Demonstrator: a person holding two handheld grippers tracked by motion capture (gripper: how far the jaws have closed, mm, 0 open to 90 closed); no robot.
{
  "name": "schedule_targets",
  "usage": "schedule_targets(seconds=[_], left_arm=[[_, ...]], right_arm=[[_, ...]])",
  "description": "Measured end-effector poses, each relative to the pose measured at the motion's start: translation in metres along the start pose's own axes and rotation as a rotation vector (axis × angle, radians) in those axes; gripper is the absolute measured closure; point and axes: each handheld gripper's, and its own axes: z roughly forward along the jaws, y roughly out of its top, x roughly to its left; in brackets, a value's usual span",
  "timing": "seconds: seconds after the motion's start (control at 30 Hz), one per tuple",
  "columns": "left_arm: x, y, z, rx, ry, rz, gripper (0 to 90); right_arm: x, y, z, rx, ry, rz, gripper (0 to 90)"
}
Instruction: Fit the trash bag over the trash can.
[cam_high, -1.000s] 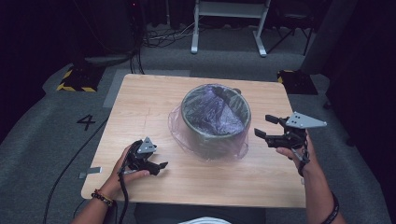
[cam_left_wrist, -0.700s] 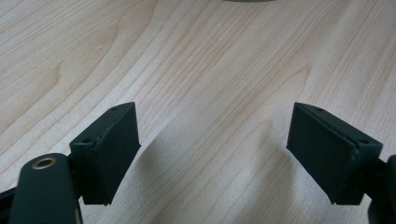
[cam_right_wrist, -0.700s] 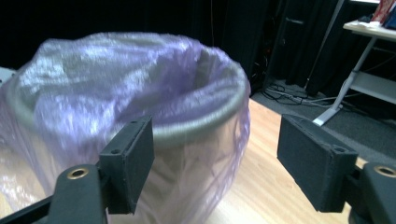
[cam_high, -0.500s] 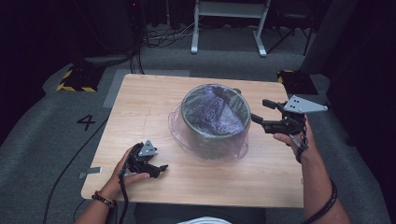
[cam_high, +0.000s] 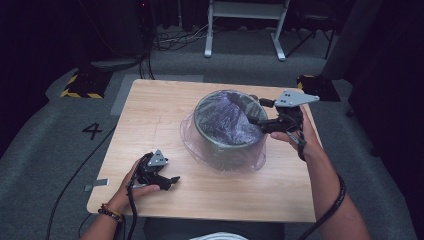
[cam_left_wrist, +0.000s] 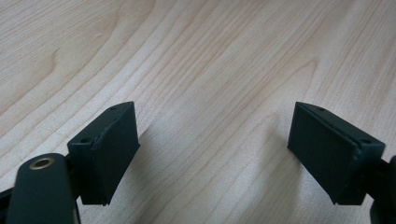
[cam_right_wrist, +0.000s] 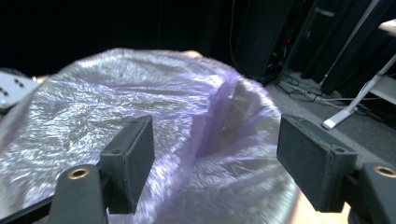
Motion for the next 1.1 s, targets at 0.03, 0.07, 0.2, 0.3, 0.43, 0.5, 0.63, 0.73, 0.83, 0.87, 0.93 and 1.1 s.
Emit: schedule_targets(seconds=[0.03,0.07,0.2,0.3,0.43,0.5,0.63,0.73,0.83,0.87,0.93,1.1], left_arm=[[0.0,0.0,0.0,0.0,0.0,0.0,16.0],[0.0,0.0,0.0,0.0,0.0,0.0,16.0],[0.0,0.0,0.0,0.0,0.0,0.0,16.0],[0.0,0.0,0.0,0.0,-0.002,0.0,15.9],[0.0,0.0,0.0,0.0,-0.002,0.0,15.9],[0.0,0.0,0.0,0.0,-0.002,0.0,15.9],[0.0,0.0,0.0,0.0,-0.002,0.0,15.9],[0.0,0.0,0.0,0.0,-0.002,0.0,15.9],[0.0,0.0,0.0,0.0,-0.003,0.0,15.9],[0.0,0.0,0.0,0.0,-0.003,0.0,15.9],[0.0,0.0,0.0,0.0,-0.003,0.0,15.9],[0.0,0.0,0.0,0.0,-0.003,0.0,15.9]], right_arm=[[0.002,0.001,0.004,0.015,0.003,-0.008,28.0],[0.003,0.002,0.008,0.029,0.009,-0.013,28.0],[0.006,0.003,0.022,0.077,0.031,-0.016,28.3],[0.008,0.004,0.029,0.119,0.041,-0.005,28.7],[0.011,0.005,0.035,0.148,0.057,0.002,29.0],[0.013,0.006,0.038,0.168,0.066,0.0,29.2],[0.016,0.006,0.042,0.195,0.084,-0.008,29.2],[0.018,0.006,0.045,0.21,0.095,-0.011,29.6],[0.021,0.008,0.049,0.23,0.116,-0.018,29.7],[0.021,0.008,0.049,0.23,0.116,-0.018,29.7],[0.023,0.009,0.05,0.235,0.122,-0.02,29.7],[0.024,0.008,0.053,0.255,0.132,-0.015,29.4]])
